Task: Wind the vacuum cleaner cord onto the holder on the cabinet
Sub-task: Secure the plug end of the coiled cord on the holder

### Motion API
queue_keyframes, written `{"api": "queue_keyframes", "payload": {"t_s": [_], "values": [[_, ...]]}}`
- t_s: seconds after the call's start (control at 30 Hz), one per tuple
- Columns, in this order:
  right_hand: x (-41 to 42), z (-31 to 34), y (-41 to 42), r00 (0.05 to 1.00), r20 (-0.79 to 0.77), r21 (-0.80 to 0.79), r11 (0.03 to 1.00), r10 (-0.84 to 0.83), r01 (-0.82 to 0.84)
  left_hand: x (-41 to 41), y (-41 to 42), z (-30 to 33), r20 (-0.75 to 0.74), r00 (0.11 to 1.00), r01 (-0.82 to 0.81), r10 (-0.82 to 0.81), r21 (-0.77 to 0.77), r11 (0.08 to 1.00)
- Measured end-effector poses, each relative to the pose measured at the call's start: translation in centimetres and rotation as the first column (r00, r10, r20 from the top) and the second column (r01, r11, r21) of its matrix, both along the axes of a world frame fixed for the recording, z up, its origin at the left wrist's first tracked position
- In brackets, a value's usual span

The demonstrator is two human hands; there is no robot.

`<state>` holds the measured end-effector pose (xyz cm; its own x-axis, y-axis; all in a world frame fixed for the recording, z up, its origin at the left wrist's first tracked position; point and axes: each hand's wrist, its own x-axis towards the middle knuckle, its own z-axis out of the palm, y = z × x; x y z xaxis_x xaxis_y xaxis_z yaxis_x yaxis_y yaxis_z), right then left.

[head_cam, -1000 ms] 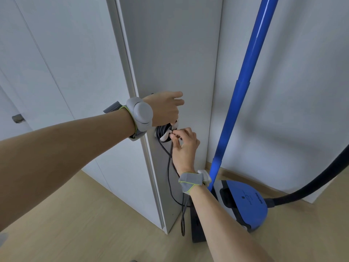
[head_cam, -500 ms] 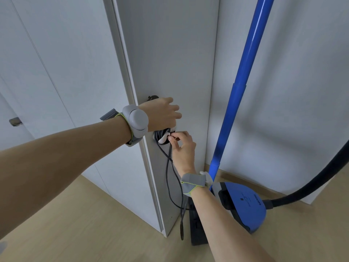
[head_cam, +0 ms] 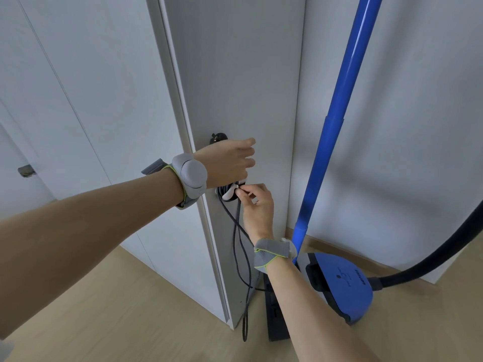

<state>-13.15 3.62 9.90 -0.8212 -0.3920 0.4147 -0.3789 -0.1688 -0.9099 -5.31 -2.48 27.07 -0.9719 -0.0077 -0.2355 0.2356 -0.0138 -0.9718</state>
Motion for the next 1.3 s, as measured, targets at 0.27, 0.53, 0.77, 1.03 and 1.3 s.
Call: {"api": "queue_keyframes", "payload": {"t_s": [0.27,0.53,0.77,1.03,1.3], "values": [[-3.3,1.6,1.3,0.951,0.103,0.172,0.936,0.292,-0.306,-0.3,1.0,0.9,0.010,1.000,0.015,-0.014,-0.077,0.997],[-3.9,2.0,1.6,0.922,0.197,0.195,0.908,0.333,-0.370,-0.9,-0.2,1.2,0.016,1.000,0.008,-0.010,0.091,0.996],[-2.5,1.7,1.1,0.979,0.050,0.194,0.960,0.197,-0.203,-1.4,-1.5,0.9,0.060,0.997,0.038,-0.055,0.260,0.965],[0.0,0.6,0.0,0.997,0.078,-0.048,0.999,-0.005,0.009,-1.0,-3.2,-0.6,-0.004,0.990,0.123,-0.139,0.492,0.862],[2.4,-0.8,-1.7,0.945,-0.159,-0.078,0.958,-0.285,0.276,-1.8,-2.7,-0.8,-0.011,1.000,0.014,-0.010,0.473,0.881]]}}
